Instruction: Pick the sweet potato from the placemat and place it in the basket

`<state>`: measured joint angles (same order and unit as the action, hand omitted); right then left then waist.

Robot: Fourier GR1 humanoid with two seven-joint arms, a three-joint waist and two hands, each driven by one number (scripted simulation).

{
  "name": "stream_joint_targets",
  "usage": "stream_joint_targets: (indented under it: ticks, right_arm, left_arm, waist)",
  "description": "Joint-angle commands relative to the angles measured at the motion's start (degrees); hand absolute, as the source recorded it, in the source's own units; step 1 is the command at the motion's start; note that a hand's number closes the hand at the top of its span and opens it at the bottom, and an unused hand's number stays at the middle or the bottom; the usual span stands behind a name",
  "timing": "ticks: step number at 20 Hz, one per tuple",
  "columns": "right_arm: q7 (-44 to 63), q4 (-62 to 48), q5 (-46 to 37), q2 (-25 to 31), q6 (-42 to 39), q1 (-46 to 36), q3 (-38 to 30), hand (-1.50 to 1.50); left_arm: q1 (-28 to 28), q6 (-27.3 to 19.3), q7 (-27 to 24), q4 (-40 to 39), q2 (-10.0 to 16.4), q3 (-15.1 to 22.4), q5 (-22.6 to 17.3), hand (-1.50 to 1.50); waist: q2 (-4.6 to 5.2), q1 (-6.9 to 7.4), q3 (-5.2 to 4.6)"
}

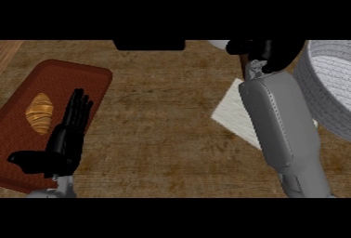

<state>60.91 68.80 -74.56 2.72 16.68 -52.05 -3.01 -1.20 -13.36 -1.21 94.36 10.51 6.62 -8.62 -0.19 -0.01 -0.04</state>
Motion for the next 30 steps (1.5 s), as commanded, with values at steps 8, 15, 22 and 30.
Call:
stream_joint_targets:
  ticks: [8, 15, 22, 30]
  right_arm:
    - [4.0, 13.6, -2.5, 6.0, -12.6, 10.8, -2.5, 1.50]
    - [-1.0, 20.3, 2.1, 11.1, -14.1, 17.3, -7.8, 1.50]
    - [-6.8, 13.3, 6.4, 16.3, -12.8, 18.7, -12.3, 1.50]
    - [-11.9, 12.5, 9.4, 16.1, -9.6, 27.5, -12.7, 1.50]
  left_arm:
    - [-0.3, -0.7, 2.4, 0.7, -0.7, 0.1, 2.0, 0.00]
    - [2.0, -0.1, 3.0, 5.0, -0.9, -0.7, 2.3, 0.00]
    - [2.6, 2.9, 0.3, 1.8, -1.6, -2.1, 1.5, 0.00]
    - [-0.4, 1.2, 1.7, 1.1, -4.1, -1.7, 4.5, 0.00]
  waist:
    - [-0.06, -0.57, 0.03]
    - [-0.02, -0.18, 0.04]
    - [0.17, 0.27, 0.03]
    - [0.17, 0.03, 0.04]
